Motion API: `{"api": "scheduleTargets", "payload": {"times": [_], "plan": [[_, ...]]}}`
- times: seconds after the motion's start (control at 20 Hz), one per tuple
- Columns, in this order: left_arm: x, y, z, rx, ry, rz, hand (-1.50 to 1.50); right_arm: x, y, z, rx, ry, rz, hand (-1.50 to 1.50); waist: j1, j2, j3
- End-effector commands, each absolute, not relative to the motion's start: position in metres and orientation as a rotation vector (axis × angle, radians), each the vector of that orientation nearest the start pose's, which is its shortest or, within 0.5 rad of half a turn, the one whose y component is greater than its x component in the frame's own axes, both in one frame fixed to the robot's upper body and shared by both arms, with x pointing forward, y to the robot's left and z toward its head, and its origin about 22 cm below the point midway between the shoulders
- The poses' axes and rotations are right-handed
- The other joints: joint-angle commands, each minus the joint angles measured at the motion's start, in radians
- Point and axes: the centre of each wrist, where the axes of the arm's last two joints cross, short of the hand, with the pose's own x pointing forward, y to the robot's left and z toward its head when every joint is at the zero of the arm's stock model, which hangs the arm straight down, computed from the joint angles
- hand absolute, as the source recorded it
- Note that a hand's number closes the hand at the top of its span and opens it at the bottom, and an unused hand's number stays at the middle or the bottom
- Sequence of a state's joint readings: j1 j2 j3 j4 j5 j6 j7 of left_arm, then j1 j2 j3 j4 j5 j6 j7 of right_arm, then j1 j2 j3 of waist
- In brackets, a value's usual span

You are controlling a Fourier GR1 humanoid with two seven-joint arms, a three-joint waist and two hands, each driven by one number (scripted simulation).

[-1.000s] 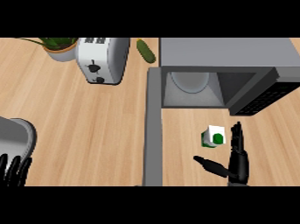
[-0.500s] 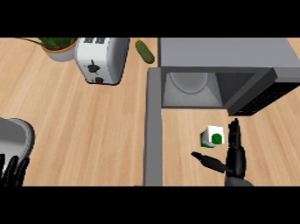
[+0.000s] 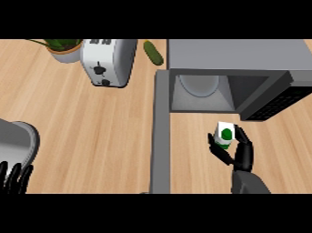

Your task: Pick up the milk, place it into the microwave and close the microwave

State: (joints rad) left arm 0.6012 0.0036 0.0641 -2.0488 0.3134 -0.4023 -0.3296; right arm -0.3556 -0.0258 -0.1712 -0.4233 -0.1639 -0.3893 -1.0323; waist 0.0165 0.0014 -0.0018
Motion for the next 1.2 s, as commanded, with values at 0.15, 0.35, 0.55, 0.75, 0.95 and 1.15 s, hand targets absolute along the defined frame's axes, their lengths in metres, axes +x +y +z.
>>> {"api": "scheduleTargets", "payload": {"times": [0.15, 0.35, 0.55, 0.75, 0.95, 1.15], "plan": [[0.107, 0.294, 0.017, -0.229, -1.917, 0.157, -1.5, 0.261, -0.227, -0.16, -0.605, -1.803, -0.167, 1.5, 0.0, 0.004, 0.004], [0.086, 0.296, 0.026, -0.253, -1.916, 0.124, -1.5, 0.284, -0.234, -0.145, -0.497, -1.853, -0.114, 1.5, 0.015, 0.006, 0.004], [0.096, 0.301, 0.031, -0.23, -1.908, 0.148, -1.5, 0.287, -0.25, -0.14, -0.394, -1.935, -0.087, 1.5, 0.008, 0.008, 0.005], [0.082, 0.297, 0.015, -0.269, -1.892, 0.125, -1.5, 0.299, -0.241, -0.133, -0.378, -1.935, -0.111, 1.5, 0.007, 0.004, 0.003], [0.086, 0.294, 0.029, -0.248, -1.9, 0.159, -1.5, 0.283, -0.232, -0.139, -0.336, -1.968, -0.096, 1.5, -0.009, -0.002, 0.002], [0.086, 0.289, 0.025, -0.24, -1.907, 0.158, -1.5, 0.286, -0.245, -0.123, -0.344, -1.978, -0.097, 1.5, -0.015, -0.004, 0.002]]}}
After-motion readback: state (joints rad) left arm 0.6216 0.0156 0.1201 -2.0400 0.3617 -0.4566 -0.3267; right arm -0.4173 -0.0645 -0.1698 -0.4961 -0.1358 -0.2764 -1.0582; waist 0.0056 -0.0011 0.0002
